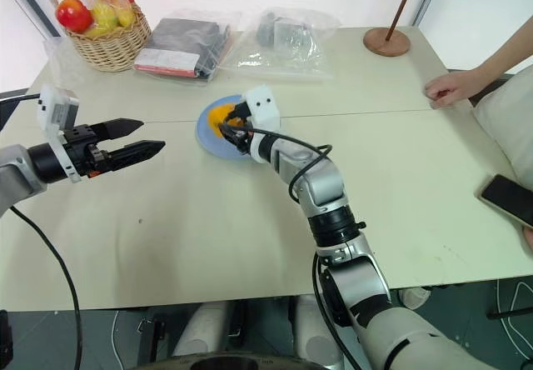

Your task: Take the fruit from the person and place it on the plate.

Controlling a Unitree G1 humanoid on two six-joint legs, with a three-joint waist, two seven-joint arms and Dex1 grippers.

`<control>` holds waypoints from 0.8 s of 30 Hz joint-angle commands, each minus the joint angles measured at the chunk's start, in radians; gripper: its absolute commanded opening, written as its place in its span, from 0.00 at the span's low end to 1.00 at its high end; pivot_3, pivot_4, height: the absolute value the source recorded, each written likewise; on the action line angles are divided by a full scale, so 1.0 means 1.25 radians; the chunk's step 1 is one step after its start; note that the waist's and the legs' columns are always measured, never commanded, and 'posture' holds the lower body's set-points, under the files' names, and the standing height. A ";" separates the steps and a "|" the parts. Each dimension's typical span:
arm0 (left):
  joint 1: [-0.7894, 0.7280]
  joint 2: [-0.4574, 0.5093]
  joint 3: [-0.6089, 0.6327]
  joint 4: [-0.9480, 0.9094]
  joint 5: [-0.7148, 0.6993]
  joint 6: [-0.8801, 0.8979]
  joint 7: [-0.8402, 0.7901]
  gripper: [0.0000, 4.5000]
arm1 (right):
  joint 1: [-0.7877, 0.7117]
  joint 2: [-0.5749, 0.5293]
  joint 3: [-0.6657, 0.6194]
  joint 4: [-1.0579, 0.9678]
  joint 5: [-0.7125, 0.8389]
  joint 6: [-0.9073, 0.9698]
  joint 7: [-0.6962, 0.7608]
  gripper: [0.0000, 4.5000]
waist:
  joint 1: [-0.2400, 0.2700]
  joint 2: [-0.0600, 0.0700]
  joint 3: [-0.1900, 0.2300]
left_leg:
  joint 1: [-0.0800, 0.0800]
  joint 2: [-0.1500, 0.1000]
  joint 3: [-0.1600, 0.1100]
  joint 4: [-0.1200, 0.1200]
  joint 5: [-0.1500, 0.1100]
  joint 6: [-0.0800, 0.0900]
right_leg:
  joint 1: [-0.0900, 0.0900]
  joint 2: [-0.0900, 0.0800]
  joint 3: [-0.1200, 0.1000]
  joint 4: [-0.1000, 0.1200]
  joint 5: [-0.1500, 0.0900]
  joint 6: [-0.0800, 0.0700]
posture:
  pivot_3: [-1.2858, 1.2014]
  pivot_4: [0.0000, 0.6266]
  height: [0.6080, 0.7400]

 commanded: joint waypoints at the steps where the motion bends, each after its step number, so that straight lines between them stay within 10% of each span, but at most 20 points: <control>1: 0.003 0.009 0.037 -0.034 -0.020 0.008 0.008 1.00 | -0.013 0.015 0.017 0.036 -0.030 -0.082 0.018 0.45 | 0.000 0.000 0.000 | 0.000 0.000 0.000 0.000 0.000 0.000 | 0.000 0.000 0.000 0.000 0.000 0.000 | 0.52 0.24 1.00; 12: 0.024 0.007 0.050 -0.061 -0.039 0.031 0.025 1.00 | -0.024 0.031 0.024 0.127 -0.087 -0.174 0.032 0.45 | 0.000 0.000 0.000 | 0.000 0.000 0.000 0.000 0.000 0.000 | 0.000 -0.001 0.000 0.000 0.000 0.000 | 0.52 0.24 1.00; 17: 0.025 0.007 0.045 -0.062 -0.045 0.032 0.027 1.00 | -0.026 0.029 0.017 0.128 -0.099 -0.180 0.033 0.99 | 0.000 0.000 0.000 | 0.000 0.000 0.000 0.000 0.000 -0.001 | 0.000 -0.001 0.000 0.000 0.000 0.000 | 0.52 0.24 1.00; 24: 0.020 0.010 0.032 -0.054 -0.042 0.026 0.017 1.00 | -0.042 -0.031 -0.021 0.028 -0.075 -0.113 0.067 0.99 | 0.002 0.000 0.000 | 0.000 0.000 0.000 0.000 0.000 -0.001 | 0.000 -0.001 0.000 0.000 0.000 0.000 | 0.52 0.24 1.00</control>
